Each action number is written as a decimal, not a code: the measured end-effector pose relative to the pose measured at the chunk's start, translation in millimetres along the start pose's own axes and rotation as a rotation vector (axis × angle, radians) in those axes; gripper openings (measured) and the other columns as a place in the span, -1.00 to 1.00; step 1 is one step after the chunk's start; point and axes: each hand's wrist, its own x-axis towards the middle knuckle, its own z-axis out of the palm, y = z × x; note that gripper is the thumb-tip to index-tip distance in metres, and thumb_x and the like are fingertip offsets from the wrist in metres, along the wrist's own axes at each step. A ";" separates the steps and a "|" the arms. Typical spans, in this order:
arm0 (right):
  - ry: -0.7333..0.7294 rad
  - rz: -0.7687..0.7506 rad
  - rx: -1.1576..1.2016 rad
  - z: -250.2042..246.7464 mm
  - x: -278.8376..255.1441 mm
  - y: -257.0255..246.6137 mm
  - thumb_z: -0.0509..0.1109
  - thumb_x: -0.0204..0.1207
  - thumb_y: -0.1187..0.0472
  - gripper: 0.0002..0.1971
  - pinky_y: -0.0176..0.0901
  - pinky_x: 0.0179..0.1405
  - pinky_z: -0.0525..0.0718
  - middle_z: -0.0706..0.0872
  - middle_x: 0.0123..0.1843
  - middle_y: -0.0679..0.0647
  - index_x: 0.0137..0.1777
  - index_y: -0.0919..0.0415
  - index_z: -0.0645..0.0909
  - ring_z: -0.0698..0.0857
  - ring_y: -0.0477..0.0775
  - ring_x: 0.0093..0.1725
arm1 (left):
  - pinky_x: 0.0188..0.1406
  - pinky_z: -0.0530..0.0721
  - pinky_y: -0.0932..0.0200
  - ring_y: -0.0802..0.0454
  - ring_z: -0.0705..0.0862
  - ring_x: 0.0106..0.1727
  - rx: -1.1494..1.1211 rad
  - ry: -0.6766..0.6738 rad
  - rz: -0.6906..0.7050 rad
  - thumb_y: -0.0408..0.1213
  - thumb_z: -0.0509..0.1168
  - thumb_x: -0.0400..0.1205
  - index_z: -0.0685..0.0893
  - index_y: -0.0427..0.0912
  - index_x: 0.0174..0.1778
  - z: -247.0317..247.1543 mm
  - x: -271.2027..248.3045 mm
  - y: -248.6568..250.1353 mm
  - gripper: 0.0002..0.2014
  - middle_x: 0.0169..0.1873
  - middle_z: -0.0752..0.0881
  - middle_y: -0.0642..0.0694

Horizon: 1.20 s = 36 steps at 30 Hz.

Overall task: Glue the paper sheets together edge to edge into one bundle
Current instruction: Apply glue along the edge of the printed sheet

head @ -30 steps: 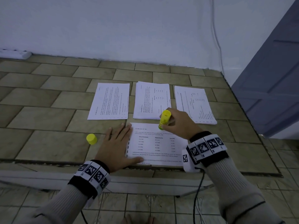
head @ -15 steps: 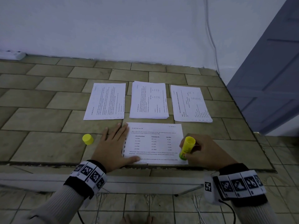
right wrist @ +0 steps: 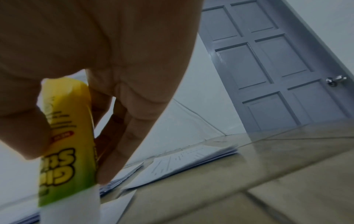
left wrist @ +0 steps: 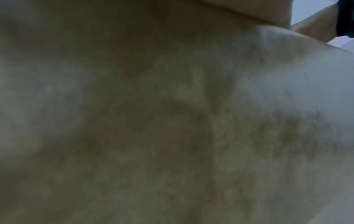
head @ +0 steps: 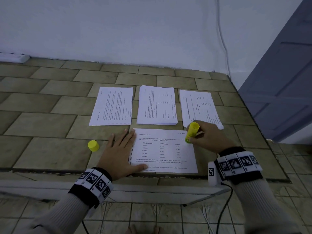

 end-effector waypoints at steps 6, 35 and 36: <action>0.097 0.088 -0.083 -0.3 26.7 1.2 0.53 0.42 0.25 -0.79 -0.05 -0.01 0.72 0.73 -0.03 0.09 0.01 0.26 0.63 0.71 0.06 -0.05 | 0.66 -0.15 -0.28 0.05 -0.15 0.71 -0.039 0.050 0.026 0.74 -0.27 0.29 -0.02 -0.17 0.72 2.6 -0.5 -1.1 0.25 0.69 -0.13 0.04; 0.346 0.677 -0.223 -41.0 -18.3 30.7 0.49 0.50 0.26 -0.58 -0.13 -0.37 0.32 0.59 -0.03 0.28 0.26 0.41 0.45 0.49 0.15 -0.12 | 0.64 -0.04 -0.33 -0.02 -0.04 0.72 -0.033 0.097 0.049 0.68 -0.22 0.40 0.07 -0.19 0.72 8.3 -0.4 -3.2 0.17 0.70 -0.02 -0.01; 0.344 0.678 -0.231 -41.5 -18.8 28.5 0.49 0.50 0.25 -0.55 -0.13 -0.36 0.29 0.56 -0.03 0.26 0.30 0.41 0.44 0.47 0.14 -0.11 | 0.64 -0.06 -0.32 -0.02 -0.05 0.72 -0.032 0.099 0.050 0.68 -0.23 0.40 0.06 -0.19 0.72 8.4 -0.4 -3.4 0.17 0.71 -0.03 -0.01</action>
